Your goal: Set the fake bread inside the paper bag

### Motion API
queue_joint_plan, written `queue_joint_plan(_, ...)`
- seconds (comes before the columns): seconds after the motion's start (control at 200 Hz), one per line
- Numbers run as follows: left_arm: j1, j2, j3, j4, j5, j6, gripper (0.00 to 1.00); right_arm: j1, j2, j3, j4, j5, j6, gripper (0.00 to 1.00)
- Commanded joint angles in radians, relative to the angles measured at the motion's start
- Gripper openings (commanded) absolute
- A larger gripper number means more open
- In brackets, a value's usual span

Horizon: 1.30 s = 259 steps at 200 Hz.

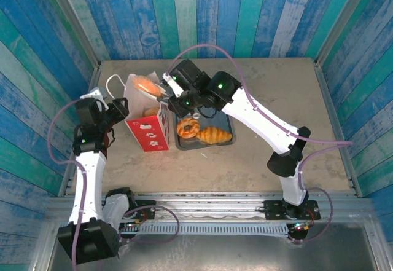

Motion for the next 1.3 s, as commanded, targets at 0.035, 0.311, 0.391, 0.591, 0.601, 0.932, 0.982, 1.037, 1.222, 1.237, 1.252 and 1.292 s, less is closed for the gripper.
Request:
queue_joint_plan(0.035, 0.007, -0.014, -0.009, -0.007, -0.017, 0.023, 0.58, 0.007, 0.015, 0.045, -0.046, 0.071, -0.046, 0.40)
queue_joint_plan(0.311, 0.007, -0.012, -0.008, -0.005, -0.010, 0.024, 0.59, 0.007, 0.021, 0.052, -0.059, 0.058, -0.080, 0.46)
queue_joint_plan(0.391, 0.007, -0.014, -0.008, -0.007, -0.008, 0.025, 0.59, 0.007, 0.029, 0.060, -0.058, 0.052, -0.079, 0.49)
queue_joint_plan(0.591, 0.007, -0.017, -0.007, -0.007, 0.000, 0.027, 0.59, 0.008, 0.040, 0.078, -0.057, 0.049, -0.075, 0.56)
queue_joint_plan(0.601, 0.007, -0.016, -0.008, -0.007, 0.001, 0.027, 0.59, 0.008, 0.041, 0.077, -0.057, 0.048, -0.075, 0.56)
queue_joint_plan(0.932, 0.007, -0.027, -0.017, 0.017, 0.054, 0.020, 0.61, 0.008, 0.016, 0.091, -0.018, 0.037, -0.068, 0.55)
queue_joint_plan(0.982, 0.007, -0.031, -0.018, 0.021, 0.066, 0.020, 0.62, 0.008, 0.008, 0.090, -0.008, 0.032, -0.068, 0.55)
queue_joint_plan(1.037, 0.007, -0.036, -0.018, 0.024, 0.079, 0.019, 0.64, 0.007, -0.003, 0.088, 0.004, 0.027, -0.066, 0.55)
queue_joint_plan(1.222, 0.007, -0.056, -0.011, 0.017, 0.109, 0.021, 0.70, 0.008, -0.063, 0.060, 0.051, 0.013, -0.063, 0.55)
queue_joint_plan(1.237, 0.007, -0.057, -0.009, 0.015, 0.109, 0.020, 0.71, 0.007, -0.069, 0.055, 0.055, 0.013, -0.062, 0.55)
queue_joint_plan(1.252, 0.007, -0.059, -0.009, 0.014, 0.109, 0.021, 0.72, 0.007, -0.076, 0.051, 0.059, 0.011, -0.062, 0.55)
queue_joint_plan(1.292, 0.007, -0.062, -0.006, 0.007, 0.109, 0.022, 0.74, 0.006, -0.094, 0.038, 0.070, 0.010, -0.059, 0.55)
